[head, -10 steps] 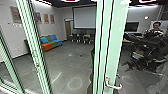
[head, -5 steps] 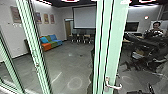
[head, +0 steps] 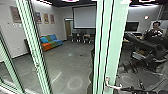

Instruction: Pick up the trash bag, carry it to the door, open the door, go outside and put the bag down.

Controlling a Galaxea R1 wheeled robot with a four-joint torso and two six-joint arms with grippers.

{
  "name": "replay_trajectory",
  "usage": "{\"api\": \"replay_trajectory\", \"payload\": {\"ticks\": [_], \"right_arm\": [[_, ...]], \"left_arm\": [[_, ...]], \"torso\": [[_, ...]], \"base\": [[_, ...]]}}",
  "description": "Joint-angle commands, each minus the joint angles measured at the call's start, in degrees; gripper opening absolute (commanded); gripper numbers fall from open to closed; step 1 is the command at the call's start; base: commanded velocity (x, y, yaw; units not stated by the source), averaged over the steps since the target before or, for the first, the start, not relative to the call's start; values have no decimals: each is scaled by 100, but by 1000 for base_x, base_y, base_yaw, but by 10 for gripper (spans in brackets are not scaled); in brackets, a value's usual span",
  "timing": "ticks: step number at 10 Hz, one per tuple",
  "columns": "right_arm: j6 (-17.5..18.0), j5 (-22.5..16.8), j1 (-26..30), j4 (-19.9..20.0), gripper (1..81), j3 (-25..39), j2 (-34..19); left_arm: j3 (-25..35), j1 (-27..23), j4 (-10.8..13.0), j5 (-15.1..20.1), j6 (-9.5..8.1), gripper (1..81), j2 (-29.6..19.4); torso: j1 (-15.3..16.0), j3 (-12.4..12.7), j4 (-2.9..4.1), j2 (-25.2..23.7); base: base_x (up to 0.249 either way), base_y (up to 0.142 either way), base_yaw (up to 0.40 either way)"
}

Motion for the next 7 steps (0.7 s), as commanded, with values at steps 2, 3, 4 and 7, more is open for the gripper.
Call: {"api": "replay_trajectory", "payload": {"ticks": [2, 3, 4, 7], "right_arm": [[518, -445, 1037, 104, 811, -410, 136], [650, -516, 1125, 95, 811, -516, 190], [782, -525, 1143, 61, 811, -595, 268], [1038, -710, 1134, 25, 811, -1079, 700]], "left_arm": [[-52, -365, -58, 299, -20, 10, -70], [-52, -357, -58, 291, -20, 10, -70], [-52, -357, -58, 291, -20, 10, -70], [-61, -365, -58, 291, -29, 10, -79]], "torso": [[0, 0, 0, 0], [2, 0, 0, 0], [2, 0, 0, 0], [2, -2, 0, 0]], "base": [[0, 0, 0], [0, 0, 0], [0, 0, 0], [0, 0, 0]]}}
